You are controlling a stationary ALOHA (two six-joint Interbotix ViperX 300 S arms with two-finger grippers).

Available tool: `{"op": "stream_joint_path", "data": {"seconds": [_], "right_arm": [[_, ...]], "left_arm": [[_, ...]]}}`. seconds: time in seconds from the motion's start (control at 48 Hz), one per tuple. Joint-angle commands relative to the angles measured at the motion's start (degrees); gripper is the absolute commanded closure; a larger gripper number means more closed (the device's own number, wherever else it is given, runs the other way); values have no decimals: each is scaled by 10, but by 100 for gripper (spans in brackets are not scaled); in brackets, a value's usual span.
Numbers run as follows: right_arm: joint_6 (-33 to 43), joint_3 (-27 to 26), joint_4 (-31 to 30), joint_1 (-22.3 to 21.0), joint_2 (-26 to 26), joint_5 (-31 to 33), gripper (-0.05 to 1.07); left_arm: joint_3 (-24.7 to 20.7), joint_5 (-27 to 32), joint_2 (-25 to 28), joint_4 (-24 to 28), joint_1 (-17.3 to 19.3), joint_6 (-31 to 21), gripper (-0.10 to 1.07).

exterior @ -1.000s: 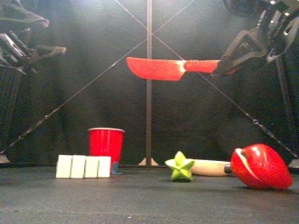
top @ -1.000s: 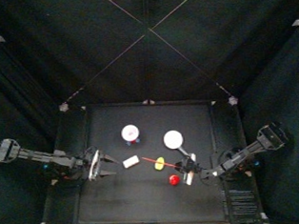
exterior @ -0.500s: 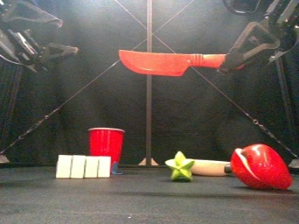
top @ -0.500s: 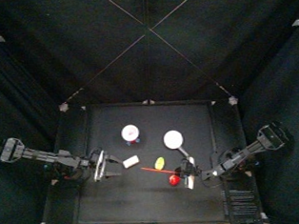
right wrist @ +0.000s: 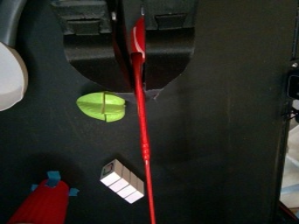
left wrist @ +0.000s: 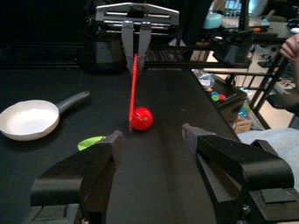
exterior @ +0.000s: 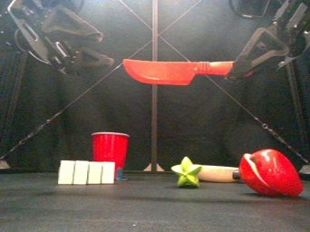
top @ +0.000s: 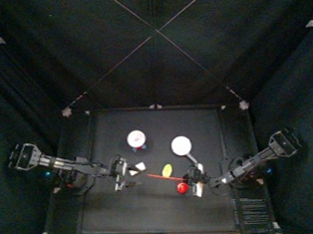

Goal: Cut starfruit

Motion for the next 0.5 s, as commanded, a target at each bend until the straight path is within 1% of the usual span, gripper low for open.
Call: {"op": "stream_joint_path", "data": {"seconds": [0.0,0.229,0.479], "right_arm": [[-1,-11,-3,-2,-1,-4,67],[0,-9,1,-18,3,-4,67],[0,-8,0,-22,4,-4,67]], "left_arm": [[-32,-3,21,-5,7,5,5],[-65,-4,81,-31,14,25,5],[-82,-4,116,-37,27,25,5]]}}
